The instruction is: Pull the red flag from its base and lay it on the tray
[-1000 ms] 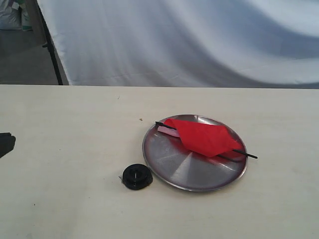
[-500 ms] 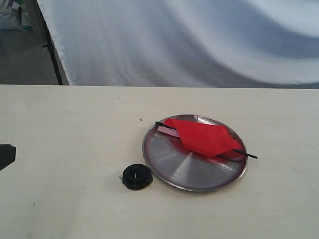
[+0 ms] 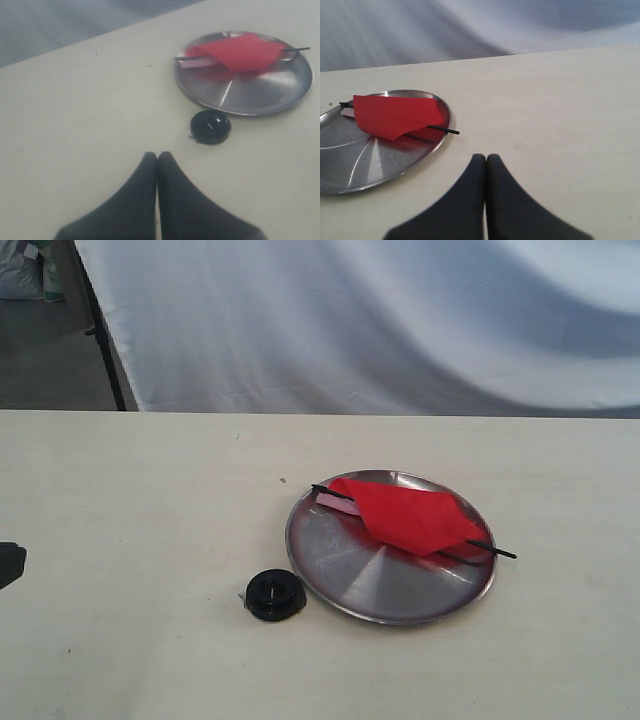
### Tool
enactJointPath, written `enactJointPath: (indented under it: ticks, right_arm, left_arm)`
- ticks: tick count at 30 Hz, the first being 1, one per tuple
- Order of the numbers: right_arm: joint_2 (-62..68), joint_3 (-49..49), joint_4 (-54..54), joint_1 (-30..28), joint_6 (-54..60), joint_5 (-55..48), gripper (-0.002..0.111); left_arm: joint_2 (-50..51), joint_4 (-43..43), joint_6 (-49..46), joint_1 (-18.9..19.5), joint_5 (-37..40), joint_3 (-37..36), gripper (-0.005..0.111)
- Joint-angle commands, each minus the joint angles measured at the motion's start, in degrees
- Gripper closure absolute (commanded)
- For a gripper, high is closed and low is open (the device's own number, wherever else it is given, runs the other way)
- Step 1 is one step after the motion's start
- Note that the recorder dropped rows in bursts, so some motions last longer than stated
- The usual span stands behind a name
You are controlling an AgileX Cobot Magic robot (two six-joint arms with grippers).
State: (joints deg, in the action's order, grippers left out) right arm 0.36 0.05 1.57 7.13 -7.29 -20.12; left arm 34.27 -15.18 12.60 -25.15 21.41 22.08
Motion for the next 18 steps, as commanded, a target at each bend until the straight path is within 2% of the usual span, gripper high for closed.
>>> enactJointPath:
  ticks: [1,5,7,9,13,15,18]
  right_arm:
    - [-0.4,-0.1,0.4,-0.1,0.1,0.2,0.109]
    - [-0.4,-0.1,0.4,-0.1,0.1,0.2,0.109]
    - [-0.4,-0.1,0.4,-0.1,0.1,0.2,0.109]
    - [-0.4,-0.1,0.4,-0.1,0.1,0.2,0.109]
    - [-0.4,-0.1,0.4,-0.1,0.1,0.2,0.109]
    - [-0.4,-0.1,0.4,-0.1,0.1,0.2,0.109]
    - [-0.4,-0.1,0.4,-0.1,0.1,0.2,0.109]
  left_arm:
    - [-2.4,-0.2,-0.2,0.1,1.3,-0.3,0.107]
    - [-9.8,0.5,-0.2,4.1,1.4,-0.3,0.107]
    - [-14.0,0.5,-0.2,7.7,1.4,-0.3,0.107]
    - [-19.3,0.5,-0.2,13.3,1.4,-0.3,0.107]
    - [-27.7,0.5,-0.2,20.4,1.4,-0.3,0.107]
    - [-31.0,0.5,-0.2,22.7,1.4,-0.3,0.107]
    - [-33.1,0.5,-0.2,23.2,1.4,-0.3,0.107]
